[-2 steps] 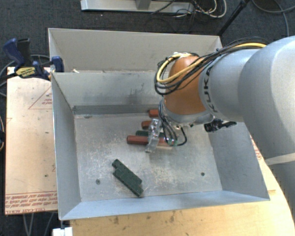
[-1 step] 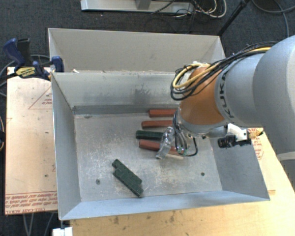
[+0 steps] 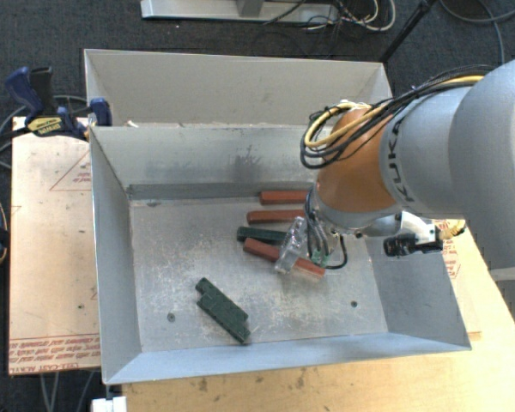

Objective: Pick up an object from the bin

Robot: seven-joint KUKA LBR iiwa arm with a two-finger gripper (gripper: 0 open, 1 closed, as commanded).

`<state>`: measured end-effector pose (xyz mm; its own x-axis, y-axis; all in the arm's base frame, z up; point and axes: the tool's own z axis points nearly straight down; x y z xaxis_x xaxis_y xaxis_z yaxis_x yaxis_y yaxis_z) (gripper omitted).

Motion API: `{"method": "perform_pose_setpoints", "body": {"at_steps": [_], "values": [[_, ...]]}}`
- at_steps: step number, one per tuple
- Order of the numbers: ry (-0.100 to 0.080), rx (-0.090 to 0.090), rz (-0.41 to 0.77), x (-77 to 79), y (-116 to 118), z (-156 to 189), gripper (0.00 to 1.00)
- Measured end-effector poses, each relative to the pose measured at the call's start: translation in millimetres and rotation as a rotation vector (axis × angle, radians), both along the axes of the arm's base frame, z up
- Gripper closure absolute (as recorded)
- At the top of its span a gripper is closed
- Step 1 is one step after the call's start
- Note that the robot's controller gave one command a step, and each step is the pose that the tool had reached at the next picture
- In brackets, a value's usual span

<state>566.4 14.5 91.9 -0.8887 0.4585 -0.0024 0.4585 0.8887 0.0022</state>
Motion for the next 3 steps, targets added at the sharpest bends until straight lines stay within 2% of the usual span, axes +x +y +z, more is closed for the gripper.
{"method": "perform_pose_setpoints", "body": {"at_steps": [1,2,3], "values": [[0.001,-0.001,0.042,-16.9,-32,-16,1.00],[0.000,-0.001,0.063,-21.0,-50,-15,1.00],[-0.001,0.000,-0.048,0.2,-77,-20,1.00]]}}
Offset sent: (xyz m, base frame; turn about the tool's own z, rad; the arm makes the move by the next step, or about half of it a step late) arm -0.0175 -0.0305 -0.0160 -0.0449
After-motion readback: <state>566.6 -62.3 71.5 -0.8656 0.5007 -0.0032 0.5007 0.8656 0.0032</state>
